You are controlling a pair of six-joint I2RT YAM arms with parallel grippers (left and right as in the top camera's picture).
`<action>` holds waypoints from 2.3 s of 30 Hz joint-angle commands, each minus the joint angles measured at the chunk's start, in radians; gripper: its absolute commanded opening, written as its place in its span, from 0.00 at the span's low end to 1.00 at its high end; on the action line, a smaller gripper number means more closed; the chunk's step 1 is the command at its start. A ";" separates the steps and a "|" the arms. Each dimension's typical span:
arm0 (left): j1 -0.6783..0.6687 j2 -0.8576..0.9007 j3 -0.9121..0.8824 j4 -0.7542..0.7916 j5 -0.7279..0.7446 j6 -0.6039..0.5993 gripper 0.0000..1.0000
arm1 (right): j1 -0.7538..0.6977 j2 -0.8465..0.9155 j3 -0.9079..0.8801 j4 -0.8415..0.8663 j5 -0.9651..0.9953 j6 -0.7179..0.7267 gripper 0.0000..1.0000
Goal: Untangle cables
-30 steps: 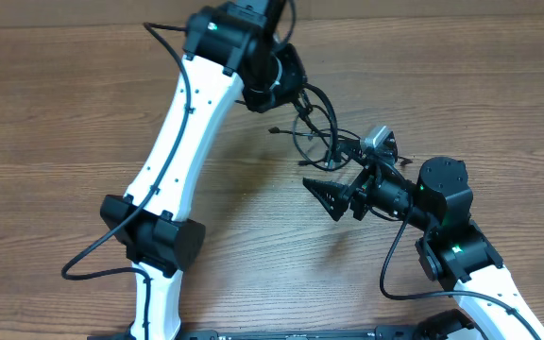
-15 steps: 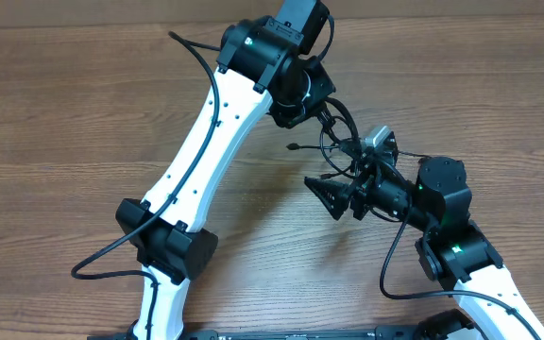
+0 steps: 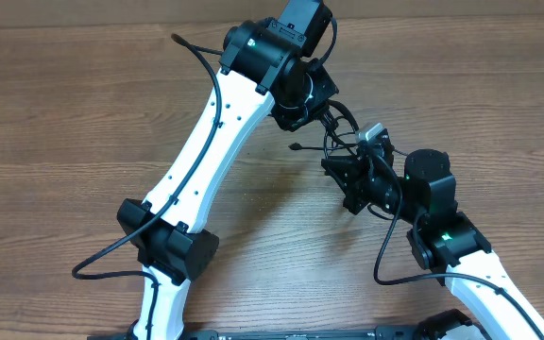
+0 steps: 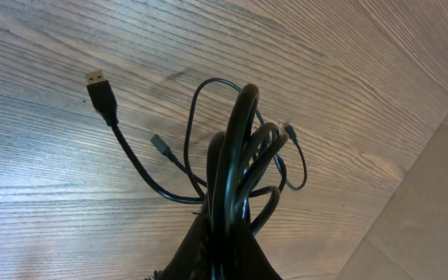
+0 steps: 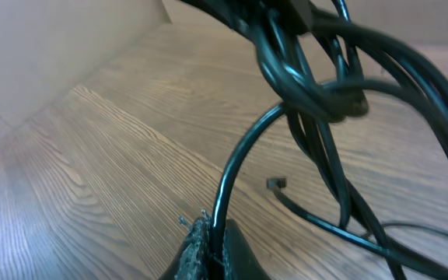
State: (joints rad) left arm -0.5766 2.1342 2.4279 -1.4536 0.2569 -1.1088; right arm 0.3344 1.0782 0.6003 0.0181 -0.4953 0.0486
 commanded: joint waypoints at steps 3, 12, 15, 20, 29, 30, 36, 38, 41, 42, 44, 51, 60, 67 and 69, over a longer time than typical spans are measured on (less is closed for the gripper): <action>-0.006 -0.008 0.016 -0.005 -0.036 -0.021 0.04 | -0.003 -0.003 -0.002 0.078 -0.101 0.027 0.04; -0.006 -0.008 0.016 -0.007 -0.167 -0.027 0.04 | -0.003 -0.003 -0.002 0.118 -0.360 0.037 0.04; -0.005 -0.008 0.016 -0.007 -0.227 -0.053 0.04 | -0.003 -0.003 -0.002 0.165 -0.477 0.037 0.04; -0.002 -0.008 0.016 -0.008 -0.310 -0.074 0.04 | -0.003 -0.003 -0.002 0.209 -0.597 0.038 0.04; 0.042 -0.008 0.016 -0.013 -0.391 -0.074 0.04 | -0.003 -0.003 -0.002 0.217 -0.633 0.038 0.04; 0.053 -0.008 0.016 -0.017 -0.404 -0.074 0.04 | -0.003 -0.003 -0.002 0.217 -0.633 0.038 0.04; 0.124 -0.008 0.016 -0.042 -0.447 -0.074 0.04 | -0.003 -0.003 -0.002 0.226 -0.660 0.037 0.04; 0.148 -0.008 0.016 -0.048 -0.447 -0.074 0.04 | -0.003 -0.003 -0.002 0.227 -0.660 0.037 0.04; 0.192 -0.008 0.016 -0.060 -0.447 -0.074 0.04 | -0.003 -0.003 -0.002 0.235 -0.678 0.037 0.04; 0.204 -0.008 0.016 -0.062 -0.447 -0.074 0.04 | -0.003 -0.003 -0.002 0.235 -0.678 0.037 0.04; 0.226 -0.008 0.016 -0.068 -0.447 -0.074 0.04 | -0.003 -0.003 -0.002 0.235 -0.678 0.037 0.04; 0.298 -0.008 0.016 -0.089 -0.448 -0.074 0.06 | -0.003 -0.003 -0.002 0.235 -0.678 0.037 0.04; 0.381 -0.008 0.016 -0.102 -0.448 -0.074 0.14 | -0.003 -0.003 -0.002 0.235 -0.677 0.037 0.04; 0.420 -0.008 0.016 -0.116 -0.447 -0.073 0.16 | -0.003 -0.003 -0.002 0.235 -0.677 0.037 0.04; 0.420 -0.008 0.016 -0.129 -0.447 -0.073 0.16 | -0.003 -0.003 -0.002 0.235 -0.676 0.037 0.04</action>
State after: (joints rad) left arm -0.1608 2.1342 2.4279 -1.5681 -0.1661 -1.1610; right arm 0.3283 1.0794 0.5991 0.2459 -1.1568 0.0853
